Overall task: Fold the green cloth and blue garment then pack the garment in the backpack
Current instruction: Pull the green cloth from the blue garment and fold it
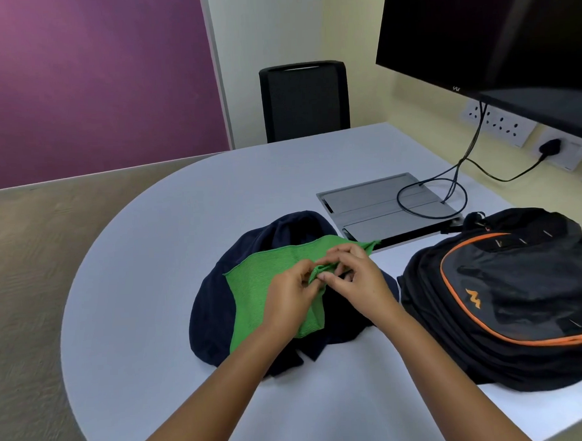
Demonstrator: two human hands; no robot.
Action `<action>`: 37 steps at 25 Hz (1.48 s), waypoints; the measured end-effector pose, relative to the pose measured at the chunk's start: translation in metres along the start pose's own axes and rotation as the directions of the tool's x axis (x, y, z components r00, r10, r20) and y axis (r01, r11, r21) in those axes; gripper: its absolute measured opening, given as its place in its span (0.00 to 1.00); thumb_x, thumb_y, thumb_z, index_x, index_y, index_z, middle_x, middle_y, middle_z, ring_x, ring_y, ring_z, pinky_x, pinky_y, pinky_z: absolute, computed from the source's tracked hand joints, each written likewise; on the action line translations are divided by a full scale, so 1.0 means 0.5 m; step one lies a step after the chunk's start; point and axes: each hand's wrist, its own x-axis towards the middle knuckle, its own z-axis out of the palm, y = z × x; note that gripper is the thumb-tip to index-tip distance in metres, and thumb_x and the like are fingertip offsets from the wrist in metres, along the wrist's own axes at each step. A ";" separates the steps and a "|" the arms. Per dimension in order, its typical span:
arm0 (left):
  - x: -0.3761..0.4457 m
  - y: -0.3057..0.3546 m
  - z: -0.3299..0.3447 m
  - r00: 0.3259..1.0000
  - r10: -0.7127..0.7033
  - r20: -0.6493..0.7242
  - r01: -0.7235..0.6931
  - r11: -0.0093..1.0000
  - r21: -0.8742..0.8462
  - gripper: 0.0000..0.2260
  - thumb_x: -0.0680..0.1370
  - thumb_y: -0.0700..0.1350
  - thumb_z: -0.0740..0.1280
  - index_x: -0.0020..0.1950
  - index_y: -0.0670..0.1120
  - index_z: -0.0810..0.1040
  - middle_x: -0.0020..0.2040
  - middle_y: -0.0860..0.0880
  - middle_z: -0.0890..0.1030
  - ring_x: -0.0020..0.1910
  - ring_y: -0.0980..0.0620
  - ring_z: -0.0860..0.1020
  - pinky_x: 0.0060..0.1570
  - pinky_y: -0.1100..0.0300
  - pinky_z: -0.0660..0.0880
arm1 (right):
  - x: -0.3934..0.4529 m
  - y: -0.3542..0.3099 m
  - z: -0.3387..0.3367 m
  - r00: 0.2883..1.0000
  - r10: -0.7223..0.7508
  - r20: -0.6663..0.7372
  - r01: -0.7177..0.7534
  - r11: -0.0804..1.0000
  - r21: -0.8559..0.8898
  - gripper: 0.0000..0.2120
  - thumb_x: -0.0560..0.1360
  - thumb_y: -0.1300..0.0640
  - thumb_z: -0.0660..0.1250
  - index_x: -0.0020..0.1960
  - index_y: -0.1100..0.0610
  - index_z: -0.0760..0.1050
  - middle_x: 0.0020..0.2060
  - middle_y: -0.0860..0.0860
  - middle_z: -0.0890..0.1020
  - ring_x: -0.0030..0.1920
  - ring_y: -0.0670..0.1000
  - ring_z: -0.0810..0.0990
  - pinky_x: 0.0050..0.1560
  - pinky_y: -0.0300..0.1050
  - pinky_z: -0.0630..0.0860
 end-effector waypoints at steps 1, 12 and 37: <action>0.000 0.000 0.000 1.000 -0.001 -0.002 0.000 1.000 -0.014 0.06 0.73 0.46 0.70 0.44 0.44 0.77 0.36 0.45 0.80 0.36 0.46 0.78 0.39 0.51 0.73 | 0.001 -0.003 0.000 0.997 -0.011 -0.072 0.010 1.000 -0.003 0.11 0.69 0.61 0.74 0.44 0.46 0.79 0.48 0.40 0.73 0.41 0.41 0.72 0.44 0.32 0.70; -0.007 -0.160 -0.074 0.981 -0.196 -0.015 0.186 0.907 0.378 0.03 0.73 0.47 0.69 0.45 0.49 0.77 0.37 0.51 0.79 0.41 0.47 0.78 0.36 0.56 0.70 | 0.039 -0.029 -0.141 0.843 0.099 -0.528 0.140 0.908 0.395 0.14 0.75 0.68 0.64 0.43 0.49 0.74 0.34 0.36 0.81 0.37 0.33 0.77 0.44 0.28 0.73; -0.001 0.057 -0.031 0.954 0.154 0.258 -0.053 0.931 -0.361 0.07 0.71 0.44 0.73 0.49 0.49 0.82 0.45 0.53 0.84 0.46 0.59 0.80 0.50 0.65 0.77 | 0.025 -0.116 -0.136 0.984 -0.160 -0.076 0.175 0.945 0.276 0.07 0.63 0.42 0.74 0.40 0.40 0.81 0.36 0.40 0.82 0.40 0.45 0.77 0.44 0.41 0.75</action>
